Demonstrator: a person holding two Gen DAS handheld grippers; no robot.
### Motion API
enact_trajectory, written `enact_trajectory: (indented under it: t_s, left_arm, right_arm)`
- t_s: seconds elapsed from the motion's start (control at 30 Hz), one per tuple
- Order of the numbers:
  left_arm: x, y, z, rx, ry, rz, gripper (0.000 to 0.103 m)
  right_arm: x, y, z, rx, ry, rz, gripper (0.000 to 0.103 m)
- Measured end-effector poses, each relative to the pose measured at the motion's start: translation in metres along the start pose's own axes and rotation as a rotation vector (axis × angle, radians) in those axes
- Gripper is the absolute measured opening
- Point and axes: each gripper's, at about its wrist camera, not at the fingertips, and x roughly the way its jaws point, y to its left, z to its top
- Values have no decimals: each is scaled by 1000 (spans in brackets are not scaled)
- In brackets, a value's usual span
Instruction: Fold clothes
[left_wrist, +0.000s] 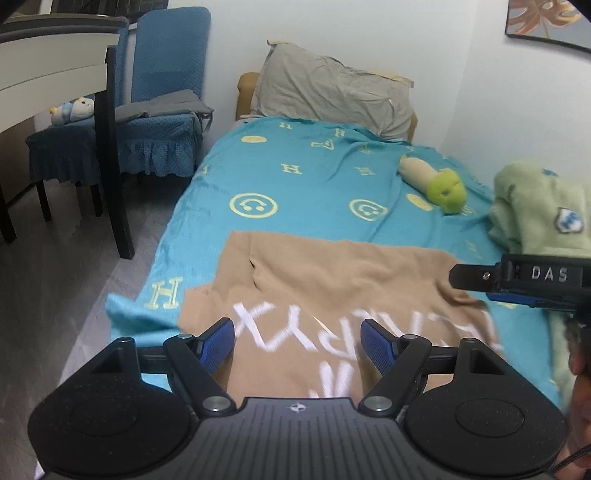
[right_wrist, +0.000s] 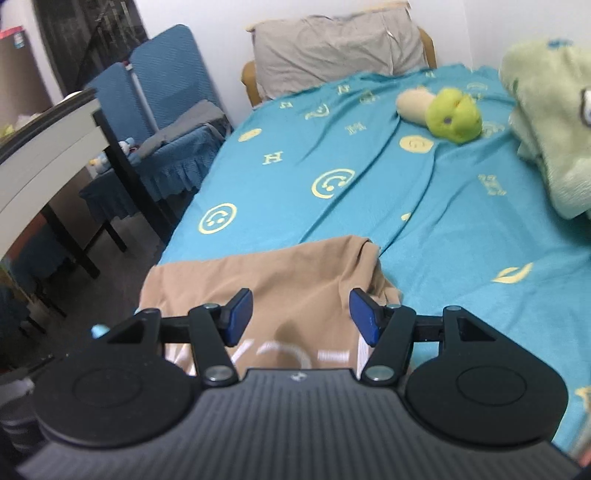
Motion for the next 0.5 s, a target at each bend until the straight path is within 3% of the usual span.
enact_trajectory:
  t_s: [0.23,0.37,0.5]
  left_arm:
    - [21,1,-10,-23,134,28,77]
    - [17,0,-13,-39,150,35,79]
    - [0,10,-10,-185,192,12,81]
  right_arm:
    - [29,0,-18,-32,188,-27,61]
    - [36,0,-22,-17,216,-41,61]
    - [34,-3,-23,-4,216,-32,61]
